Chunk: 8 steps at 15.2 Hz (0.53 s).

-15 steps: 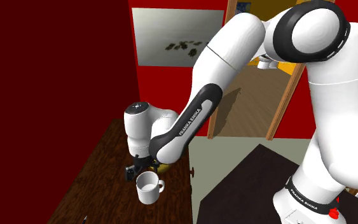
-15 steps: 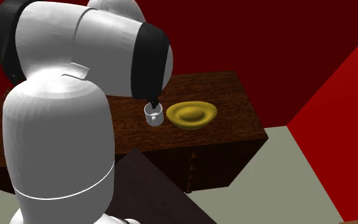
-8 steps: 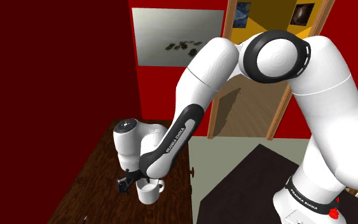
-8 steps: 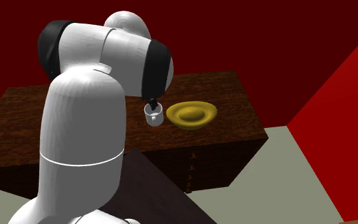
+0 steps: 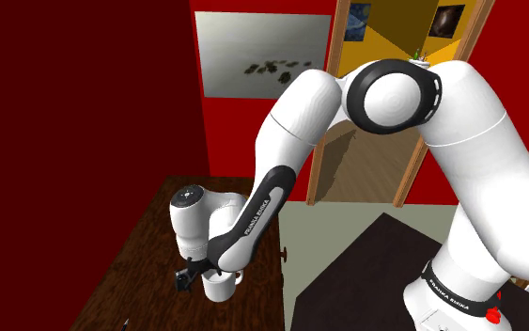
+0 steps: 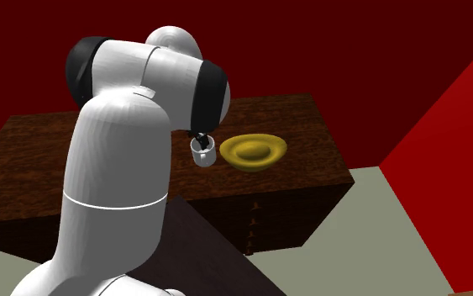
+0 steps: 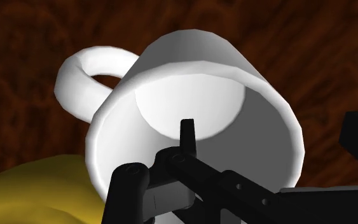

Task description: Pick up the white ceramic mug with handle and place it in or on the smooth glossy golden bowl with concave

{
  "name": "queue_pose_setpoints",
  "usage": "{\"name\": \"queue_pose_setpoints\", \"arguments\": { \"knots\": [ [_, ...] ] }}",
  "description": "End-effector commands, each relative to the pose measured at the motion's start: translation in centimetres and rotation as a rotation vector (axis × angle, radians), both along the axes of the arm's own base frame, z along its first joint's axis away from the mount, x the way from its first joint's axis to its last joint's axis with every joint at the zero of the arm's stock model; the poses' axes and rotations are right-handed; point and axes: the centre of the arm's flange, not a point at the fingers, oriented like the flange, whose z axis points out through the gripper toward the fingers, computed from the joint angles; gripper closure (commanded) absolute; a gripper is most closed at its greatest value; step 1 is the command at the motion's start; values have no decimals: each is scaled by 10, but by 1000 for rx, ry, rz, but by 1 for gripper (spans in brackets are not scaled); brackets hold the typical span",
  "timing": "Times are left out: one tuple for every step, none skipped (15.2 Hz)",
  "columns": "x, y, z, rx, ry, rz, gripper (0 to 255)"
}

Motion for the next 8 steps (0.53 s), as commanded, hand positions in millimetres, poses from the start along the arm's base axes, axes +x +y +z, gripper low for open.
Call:
{"name": "queue_pose_setpoints", "arguments": {
  "knots": [
    [0, 0, -1, 0, 0, 0, 0],
    [0, 0, -1, 0, 0, 0, 0],
    [0, 0, -1, 0, 0, 0, 0],
    [0, 0, -1, 0, 0, 0, 0],
    [0, 0, -1, 0, 0, 0, 255],
    [0, 0, -1, 0, 0, 0, 255],
    [0, 0, -1, 0, 0, 0, 255],
    [0, 0, -1, 0, 0, 0, 255]
  ]
}}
